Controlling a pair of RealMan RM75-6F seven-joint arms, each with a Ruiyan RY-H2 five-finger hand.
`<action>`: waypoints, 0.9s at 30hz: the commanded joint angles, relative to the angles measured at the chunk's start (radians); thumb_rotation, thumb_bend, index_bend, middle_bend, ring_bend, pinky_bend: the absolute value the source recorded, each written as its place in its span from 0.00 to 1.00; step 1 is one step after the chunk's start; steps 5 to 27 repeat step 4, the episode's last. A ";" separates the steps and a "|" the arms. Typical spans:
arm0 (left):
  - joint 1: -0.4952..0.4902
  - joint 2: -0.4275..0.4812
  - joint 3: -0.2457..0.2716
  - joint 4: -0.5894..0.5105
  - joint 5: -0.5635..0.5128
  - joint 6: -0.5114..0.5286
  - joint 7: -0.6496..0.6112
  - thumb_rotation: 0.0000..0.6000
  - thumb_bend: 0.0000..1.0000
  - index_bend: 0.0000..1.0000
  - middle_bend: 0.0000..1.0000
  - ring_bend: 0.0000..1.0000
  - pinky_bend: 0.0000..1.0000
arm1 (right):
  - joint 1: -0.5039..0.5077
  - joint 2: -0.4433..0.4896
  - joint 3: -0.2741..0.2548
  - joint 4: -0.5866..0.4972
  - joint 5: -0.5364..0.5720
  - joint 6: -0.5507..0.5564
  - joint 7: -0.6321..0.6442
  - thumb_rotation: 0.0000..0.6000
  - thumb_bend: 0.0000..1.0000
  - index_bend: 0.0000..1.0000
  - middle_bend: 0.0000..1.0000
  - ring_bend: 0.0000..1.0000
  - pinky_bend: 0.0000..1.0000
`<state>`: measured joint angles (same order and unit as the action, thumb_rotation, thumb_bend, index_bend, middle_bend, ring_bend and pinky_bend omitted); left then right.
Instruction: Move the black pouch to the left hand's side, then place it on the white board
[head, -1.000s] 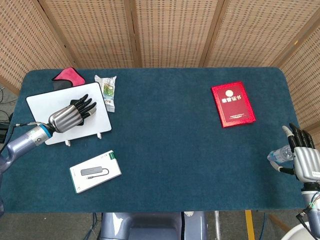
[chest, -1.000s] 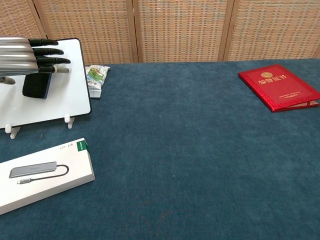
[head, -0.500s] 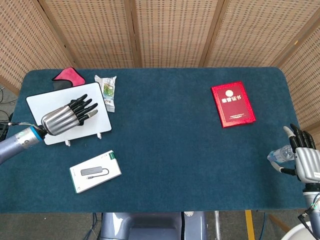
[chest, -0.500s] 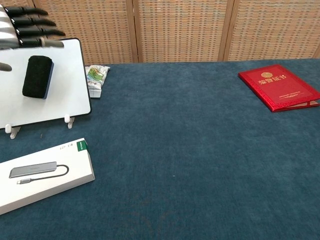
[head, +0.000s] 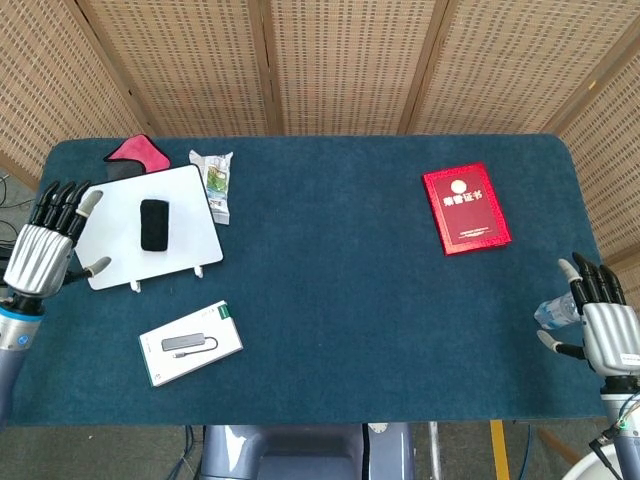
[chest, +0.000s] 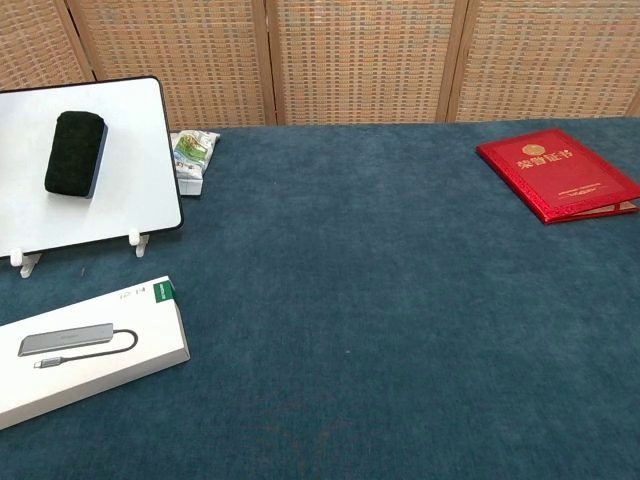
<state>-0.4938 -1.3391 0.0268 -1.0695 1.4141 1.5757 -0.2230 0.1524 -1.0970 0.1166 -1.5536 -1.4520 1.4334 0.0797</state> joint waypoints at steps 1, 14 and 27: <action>0.173 0.113 -0.050 -0.381 -0.202 -0.105 0.086 1.00 0.00 0.00 0.00 0.00 0.00 | -0.004 -0.001 -0.005 -0.002 -0.008 0.006 -0.005 1.00 0.00 0.00 0.00 0.00 0.00; 0.204 0.130 -0.039 -0.439 -0.193 -0.099 0.090 1.00 0.00 0.00 0.00 0.00 0.00 | -0.009 -0.001 -0.008 -0.002 -0.006 0.009 -0.013 1.00 0.00 0.00 0.00 0.00 0.00; 0.204 0.130 -0.039 -0.439 -0.193 -0.099 0.090 1.00 0.00 0.00 0.00 0.00 0.00 | -0.009 -0.001 -0.008 -0.002 -0.006 0.009 -0.013 1.00 0.00 0.00 0.00 0.00 0.00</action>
